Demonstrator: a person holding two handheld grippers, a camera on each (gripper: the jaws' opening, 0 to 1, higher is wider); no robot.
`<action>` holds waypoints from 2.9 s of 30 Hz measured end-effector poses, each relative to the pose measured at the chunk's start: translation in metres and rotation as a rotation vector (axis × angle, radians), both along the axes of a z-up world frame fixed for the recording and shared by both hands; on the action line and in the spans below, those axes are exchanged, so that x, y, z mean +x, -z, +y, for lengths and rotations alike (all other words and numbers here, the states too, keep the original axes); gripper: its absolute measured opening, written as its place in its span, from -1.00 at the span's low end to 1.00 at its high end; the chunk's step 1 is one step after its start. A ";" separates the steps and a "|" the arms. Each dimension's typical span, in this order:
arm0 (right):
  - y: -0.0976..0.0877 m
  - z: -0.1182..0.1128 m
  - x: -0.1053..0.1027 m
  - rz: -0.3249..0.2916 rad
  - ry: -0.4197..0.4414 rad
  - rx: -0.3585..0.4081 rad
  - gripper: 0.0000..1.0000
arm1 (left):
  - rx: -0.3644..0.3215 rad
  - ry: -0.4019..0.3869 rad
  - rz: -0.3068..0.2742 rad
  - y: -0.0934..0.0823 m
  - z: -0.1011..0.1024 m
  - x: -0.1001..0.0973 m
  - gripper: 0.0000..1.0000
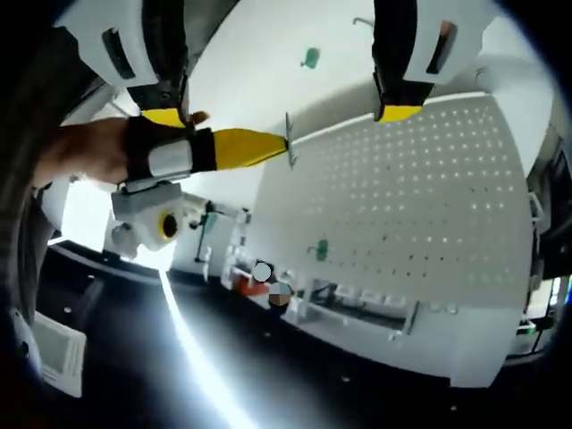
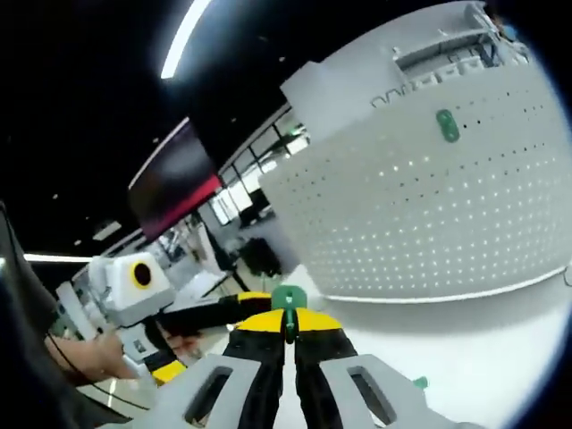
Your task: Insert the hook assembly into the mounting plate slot until the hook locks in place.
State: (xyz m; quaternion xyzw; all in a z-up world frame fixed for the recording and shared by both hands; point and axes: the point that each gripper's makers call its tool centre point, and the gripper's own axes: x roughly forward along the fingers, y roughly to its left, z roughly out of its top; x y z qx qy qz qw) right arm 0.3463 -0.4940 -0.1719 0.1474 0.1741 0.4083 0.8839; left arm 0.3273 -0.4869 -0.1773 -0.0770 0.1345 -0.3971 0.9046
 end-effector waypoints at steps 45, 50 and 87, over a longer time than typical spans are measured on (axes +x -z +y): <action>-0.032 -0.039 0.068 -0.311 0.246 -0.219 -1.00 | -0.006 -0.030 0.014 -0.008 0.005 -0.004 1.00; -0.035 -0.058 0.087 -0.324 0.304 -0.241 -1.00 | -0.008 -0.032 0.029 -0.004 0.007 -0.003 1.00; -0.066 -0.172 0.202 -0.379 0.645 -0.254 -1.00 | -0.008 -0.033 0.070 0.010 0.001 -0.002 1.00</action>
